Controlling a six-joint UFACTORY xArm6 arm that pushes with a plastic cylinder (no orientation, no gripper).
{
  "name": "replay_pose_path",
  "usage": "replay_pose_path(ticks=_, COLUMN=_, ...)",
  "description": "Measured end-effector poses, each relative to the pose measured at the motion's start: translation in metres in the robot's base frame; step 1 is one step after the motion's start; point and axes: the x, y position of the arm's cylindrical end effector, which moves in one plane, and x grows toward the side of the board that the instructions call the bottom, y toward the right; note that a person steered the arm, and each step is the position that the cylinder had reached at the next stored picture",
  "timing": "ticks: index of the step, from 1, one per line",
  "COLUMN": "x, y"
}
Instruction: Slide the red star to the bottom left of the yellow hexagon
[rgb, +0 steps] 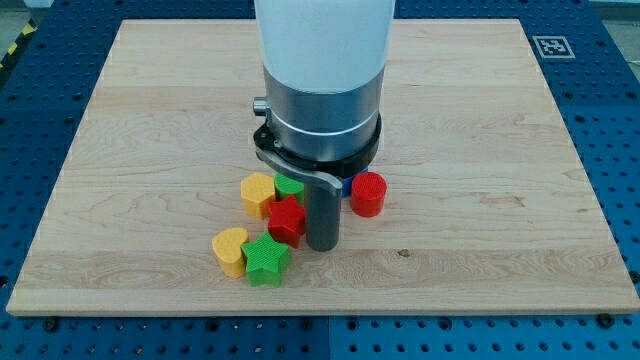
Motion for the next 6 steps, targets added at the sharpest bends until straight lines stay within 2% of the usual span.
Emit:
replay_pose_path(ticks=2, x=0.0, y=-0.078)
replay_pose_path(ticks=3, x=-0.001, y=-0.089)
replay_pose_path(ticks=4, x=-0.005, y=-0.055)
replay_pose_path(ticks=5, x=-0.005, y=0.004)
replay_pose_path(ticks=6, x=0.023, y=0.038)
